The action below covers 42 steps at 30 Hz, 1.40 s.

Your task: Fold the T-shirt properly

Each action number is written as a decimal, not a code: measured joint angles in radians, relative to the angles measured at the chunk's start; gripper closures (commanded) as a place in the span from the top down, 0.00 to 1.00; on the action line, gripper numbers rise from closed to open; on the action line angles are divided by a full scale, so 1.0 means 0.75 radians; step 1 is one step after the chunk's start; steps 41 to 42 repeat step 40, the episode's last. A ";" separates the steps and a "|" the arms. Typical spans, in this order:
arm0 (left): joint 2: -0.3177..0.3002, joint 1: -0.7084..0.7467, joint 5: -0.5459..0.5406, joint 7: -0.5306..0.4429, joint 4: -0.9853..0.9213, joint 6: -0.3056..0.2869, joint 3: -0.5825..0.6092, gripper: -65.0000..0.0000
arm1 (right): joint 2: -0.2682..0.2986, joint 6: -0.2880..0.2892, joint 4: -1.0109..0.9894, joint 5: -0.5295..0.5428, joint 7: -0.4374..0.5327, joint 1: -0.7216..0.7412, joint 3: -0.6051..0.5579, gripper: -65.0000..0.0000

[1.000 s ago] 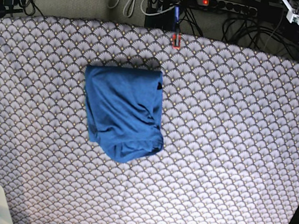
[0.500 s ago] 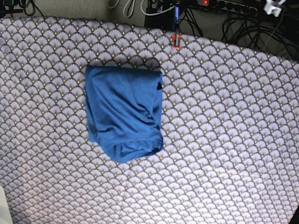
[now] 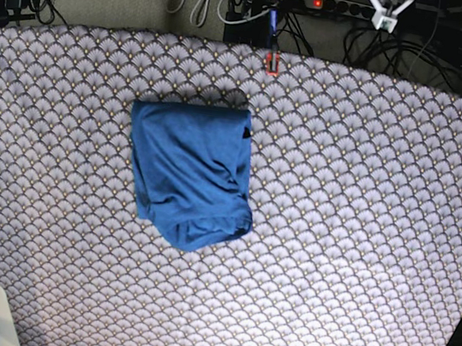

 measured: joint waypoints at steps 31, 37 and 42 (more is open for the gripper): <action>0.100 -0.553 0.231 -0.359 -0.995 0.512 0.047 0.01 | -0.156 -0.036 -0.198 -0.003 -0.231 0.254 -0.056 0.00; 0.102 -0.563 0.228 -0.369 -0.991 0.578 0.047 0.01 | -0.196 -0.036 -0.197 0.005 -0.231 0.255 -0.055 0.00; 0.102 -0.562 0.226 -0.369 -0.991 0.579 0.047 0.01 | -0.192 -0.036 -0.198 0.005 -0.231 0.254 -0.055 0.00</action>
